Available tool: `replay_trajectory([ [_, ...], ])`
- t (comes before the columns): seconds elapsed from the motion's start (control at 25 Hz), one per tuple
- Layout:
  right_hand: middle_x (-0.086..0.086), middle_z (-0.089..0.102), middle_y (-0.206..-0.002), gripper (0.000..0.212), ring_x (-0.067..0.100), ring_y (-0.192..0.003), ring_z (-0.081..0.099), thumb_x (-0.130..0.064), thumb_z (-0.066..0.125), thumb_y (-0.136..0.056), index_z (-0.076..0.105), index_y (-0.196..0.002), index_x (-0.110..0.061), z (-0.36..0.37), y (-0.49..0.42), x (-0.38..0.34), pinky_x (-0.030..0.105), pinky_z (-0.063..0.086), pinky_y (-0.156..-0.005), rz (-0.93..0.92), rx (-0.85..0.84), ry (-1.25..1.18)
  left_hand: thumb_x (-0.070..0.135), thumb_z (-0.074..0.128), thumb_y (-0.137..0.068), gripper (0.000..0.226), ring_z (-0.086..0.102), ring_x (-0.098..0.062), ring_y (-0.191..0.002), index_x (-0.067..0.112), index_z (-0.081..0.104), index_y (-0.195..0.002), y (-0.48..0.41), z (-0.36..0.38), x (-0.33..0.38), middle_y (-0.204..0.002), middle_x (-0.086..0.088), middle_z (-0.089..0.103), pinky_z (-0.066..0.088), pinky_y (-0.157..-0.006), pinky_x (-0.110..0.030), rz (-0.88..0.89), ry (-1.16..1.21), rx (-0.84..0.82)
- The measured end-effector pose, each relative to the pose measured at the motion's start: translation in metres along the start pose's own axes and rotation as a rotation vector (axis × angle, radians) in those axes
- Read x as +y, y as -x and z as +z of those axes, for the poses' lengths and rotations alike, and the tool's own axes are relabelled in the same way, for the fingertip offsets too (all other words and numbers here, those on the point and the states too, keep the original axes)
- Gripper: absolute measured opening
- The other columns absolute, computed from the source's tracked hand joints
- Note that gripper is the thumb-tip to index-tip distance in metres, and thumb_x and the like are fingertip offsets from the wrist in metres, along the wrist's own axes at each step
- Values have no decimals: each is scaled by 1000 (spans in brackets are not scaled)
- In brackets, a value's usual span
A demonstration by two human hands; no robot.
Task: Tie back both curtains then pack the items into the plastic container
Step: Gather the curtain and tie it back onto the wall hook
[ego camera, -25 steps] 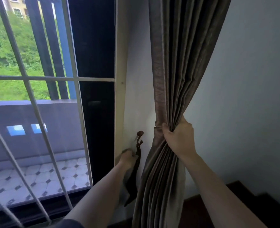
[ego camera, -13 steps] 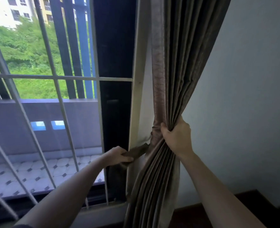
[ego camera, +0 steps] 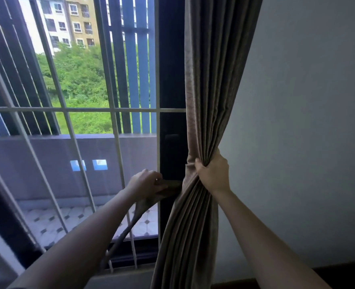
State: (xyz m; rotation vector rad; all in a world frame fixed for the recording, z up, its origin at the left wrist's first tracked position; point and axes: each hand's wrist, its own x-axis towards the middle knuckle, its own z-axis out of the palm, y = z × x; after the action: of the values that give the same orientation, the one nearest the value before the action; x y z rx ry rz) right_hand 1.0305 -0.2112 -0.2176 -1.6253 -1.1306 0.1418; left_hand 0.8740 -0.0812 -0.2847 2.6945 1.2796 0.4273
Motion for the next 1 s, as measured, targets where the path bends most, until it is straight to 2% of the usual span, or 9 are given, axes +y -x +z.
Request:
replay_trajectory([
  [0.08, 6, 65, -103, 39, 20, -93, 62, -6, 61, -84, 52, -122, -6, 5, -1, -5, 18, 43, -80, 3, 11, -25, 40, 64, -84, 31, 57, -24, -70, 20, 55, -61, 5, -7, -2, -63, 3, 55, 44, -62, -32, -26, 82, -19],
  [0.16, -8, 61, -85, 36, 1, -72, 57, -4, 60, -84, 53, -119, -6, 8, 0, -10, 2, 39, -68, 4, 13, -30, 40, 65, -82, 40, 53, -22, -65, 25, 45, -52, 13, -11, 4, -56, 5, 49, 46, -63, -34, -66, 184, -72],
  [0.28, -24, 44, -70, 33, -12, -51, 48, 1, 59, -84, 54, -117, -2, 10, 0, -14, -6, 34, -53, -10, 15, -22, 47, 63, -83, 36, 55, -19, -65, 14, 61, -68, 28, -13, 22, -68, -3, 58, 49, -63, -32, -182, 247, -190],
  [0.4, -18, 45, -69, 36, -9, -50, 45, 1, 60, -83, 52, -119, -2, 13, -4, -21, -6, 34, -52, -30, 1, 32, 42, 60, -86, 30, 59, -14, -64, 13, 63, -79, 48, -11, 49, -72, 0, 61, 52, -61, -27, -224, 308, -298],
  [0.52, -11, 56, -73, 39, 2, -61, 55, -9, 62, -83, 50, -120, -5, 16, -8, -29, 1, 42, -59, 0, -54, 93, 36, 52, -91, 28, 61, -18, -69, 13, 59, -76, 58, 4, 78, -75, -2, 62, 48, -57, -27, -180, 327, -187],
  [0.6, 1, 64, -87, 44, 18, -79, 64, -19, 66, -80, 49, -119, -9, 15, -12, -33, 21, 52, -71, 48, -117, 158, 35, 46, -93, 27, 57, -19, -68, 14, 55, -80, 63, 17, 97, -71, 1, 55, 39, -53, -27, -190, 306, -82],
  [0.76, -6, 53, -68, 19, 10, -59, 54, -20, 65, -80, 50, -91, -14, 5, -29, -53, 20, 48, -58, 228, -229, 169, 33, 44, -94, 26, 52, -13, -62, 11, 56, -100, 71, 37, 109, -71, 5, 53, 34, -51, -23, -289, 407, 143],
  [0.92, 4, 59, -88, 20, 21, -80, 57, -22, 62, -84, 47, -95, -14, 6, -40, -60, 36, 54, -84, 364, -261, 22, 30, 44, -95, 29, 53, -3, -52, 13, 54, -116, 82, 46, 123, -70, 8, 57, 36, -44, -13, -297, 513, 236],
  [1.0, 9, 61, -99, 26, 25, -87, 59, -21, 62, -85, 51, -105, -9, 10, -41, -61, 40, 53, -88, 418, -256, -27, 30, 46, -96, 20, 54, -2, -54, 15, 56, -104, 85, 44, 140, -78, 6, 59, 38, -44, -10, -283, 575, 222],
])
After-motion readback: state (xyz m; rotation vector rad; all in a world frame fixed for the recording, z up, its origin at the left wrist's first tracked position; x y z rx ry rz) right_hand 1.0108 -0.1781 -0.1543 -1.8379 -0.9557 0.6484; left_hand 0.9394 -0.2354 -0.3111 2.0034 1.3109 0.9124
